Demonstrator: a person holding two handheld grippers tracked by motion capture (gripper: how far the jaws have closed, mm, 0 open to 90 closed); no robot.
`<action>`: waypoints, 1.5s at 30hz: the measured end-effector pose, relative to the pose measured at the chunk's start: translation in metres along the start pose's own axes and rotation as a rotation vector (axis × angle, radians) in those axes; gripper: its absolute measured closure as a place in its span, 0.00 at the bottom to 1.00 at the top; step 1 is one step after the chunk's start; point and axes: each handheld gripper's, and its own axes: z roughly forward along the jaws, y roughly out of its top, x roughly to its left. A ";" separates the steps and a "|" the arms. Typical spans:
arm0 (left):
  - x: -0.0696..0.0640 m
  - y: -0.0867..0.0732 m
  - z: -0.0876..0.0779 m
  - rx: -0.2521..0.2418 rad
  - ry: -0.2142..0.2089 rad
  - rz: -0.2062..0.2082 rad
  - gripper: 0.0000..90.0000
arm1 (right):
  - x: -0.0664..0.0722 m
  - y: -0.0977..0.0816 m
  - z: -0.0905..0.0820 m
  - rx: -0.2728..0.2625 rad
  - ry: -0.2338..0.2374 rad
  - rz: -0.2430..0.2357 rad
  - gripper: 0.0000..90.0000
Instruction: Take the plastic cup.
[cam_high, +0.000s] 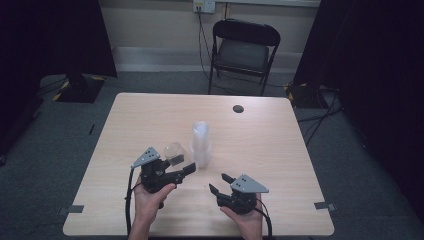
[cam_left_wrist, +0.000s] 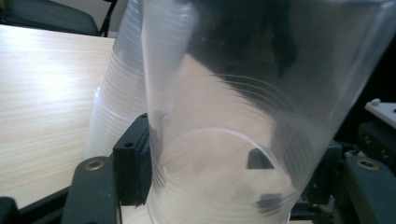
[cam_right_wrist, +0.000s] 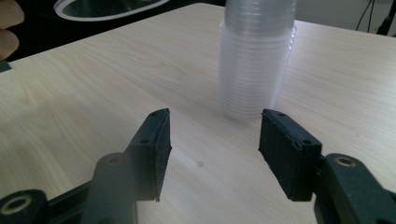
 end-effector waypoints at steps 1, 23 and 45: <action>0.001 -0.001 0.000 0.000 -0.001 -0.001 0.38 | 0.001 0.001 0.000 -0.002 0.004 -0.011 0.49; 0.008 -0.023 0.012 0.088 -0.158 -0.189 0.40 | 0.016 0.000 0.000 -0.180 0.078 -0.151 0.66; 0.006 -0.028 0.021 0.130 -0.247 -0.293 0.39 | 0.022 0.001 0.018 -0.298 0.059 -0.263 0.73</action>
